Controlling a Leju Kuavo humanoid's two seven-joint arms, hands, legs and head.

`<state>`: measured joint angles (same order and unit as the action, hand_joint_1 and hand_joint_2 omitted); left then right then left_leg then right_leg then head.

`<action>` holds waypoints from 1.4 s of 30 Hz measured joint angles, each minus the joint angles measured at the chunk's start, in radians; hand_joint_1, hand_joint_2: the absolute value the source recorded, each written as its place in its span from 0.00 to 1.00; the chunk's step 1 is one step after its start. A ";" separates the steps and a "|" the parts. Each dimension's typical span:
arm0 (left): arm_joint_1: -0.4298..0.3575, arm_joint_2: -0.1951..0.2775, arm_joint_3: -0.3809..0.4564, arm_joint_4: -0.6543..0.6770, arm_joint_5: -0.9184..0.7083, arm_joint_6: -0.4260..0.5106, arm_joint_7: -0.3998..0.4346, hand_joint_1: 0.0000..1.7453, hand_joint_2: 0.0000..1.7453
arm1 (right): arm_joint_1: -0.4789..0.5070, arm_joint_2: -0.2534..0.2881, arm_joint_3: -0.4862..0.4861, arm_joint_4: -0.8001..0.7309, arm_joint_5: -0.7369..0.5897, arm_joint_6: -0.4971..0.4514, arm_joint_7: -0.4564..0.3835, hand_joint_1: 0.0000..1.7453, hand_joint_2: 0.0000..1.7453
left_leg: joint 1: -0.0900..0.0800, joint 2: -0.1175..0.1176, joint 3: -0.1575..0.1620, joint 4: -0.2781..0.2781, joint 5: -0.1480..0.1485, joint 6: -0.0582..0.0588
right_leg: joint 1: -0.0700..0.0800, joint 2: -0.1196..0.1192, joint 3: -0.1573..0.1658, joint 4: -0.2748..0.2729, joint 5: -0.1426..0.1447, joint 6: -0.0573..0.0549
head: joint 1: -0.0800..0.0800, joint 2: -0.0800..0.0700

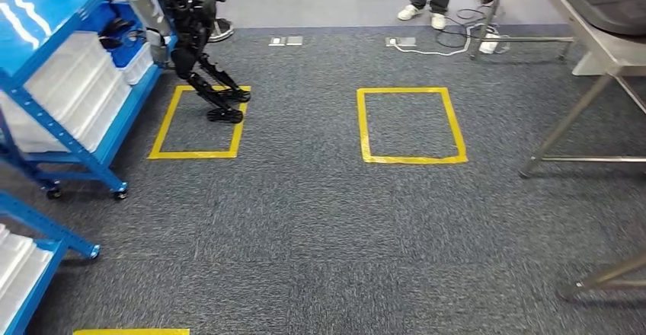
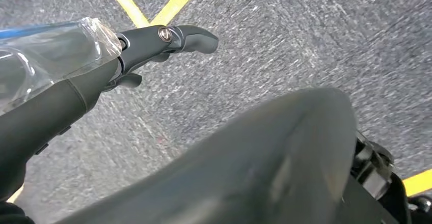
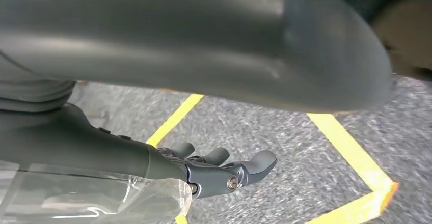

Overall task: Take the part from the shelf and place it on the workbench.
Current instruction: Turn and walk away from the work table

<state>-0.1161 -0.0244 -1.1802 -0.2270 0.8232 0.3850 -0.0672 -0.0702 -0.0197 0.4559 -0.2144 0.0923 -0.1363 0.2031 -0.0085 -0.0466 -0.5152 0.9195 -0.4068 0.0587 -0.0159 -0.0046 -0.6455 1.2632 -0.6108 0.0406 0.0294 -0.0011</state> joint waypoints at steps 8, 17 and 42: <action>-0.012 -0.012 -0.018 0.000 -0.024 0.001 0.017 0.00 0.00 | -0.005 -0.018 0.022 0.000 0.002 0.028 0.047 0.00 0.00 | 0.017 -0.083 -0.023 0.042 -0.023 -0.039 | -0.016 0.049 0.105 -0.258 0.127 -0.010 | 0.002 0.000; 0.005 -0.016 -0.021 0.000 0.001 -0.024 0.112 0.00 0.00 | -0.001 -0.030 0.044 -0.001 -0.006 0.017 0.036 0.00 0.00 | 0.006 0.045 -0.150 0.286 -0.099 -0.027 | 0.007 -0.065 0.117 -0.260 0.112 -0.037 | -0.003 0.000; 0.004 -0.010 -0.022 0.000 0.011 0.043 0.003 0.00 0.00 | -0.001 -0.011 0.091 -0.010 -0.032 0.021 -0.006 0.00 0.00 | 0.014 -0.014 -0.058 0.115 -0.058 -0.043 | -0.016 0.015 0.123 -0.285 0.139 -0.025 | -0.003 0.000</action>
<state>-0.1122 -0.0344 -1.2023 -0.2268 0.8346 0.4283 -0.0646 -0.0715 -0.0303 0.5469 -0.2247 0.0601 -0.1150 0.1968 0.0058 -0.0604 -0.5728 1.0342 -0.4652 0.0153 -0.0321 0.0103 -0.5230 0.9780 -0.4718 0.0157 0.0260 -0.0015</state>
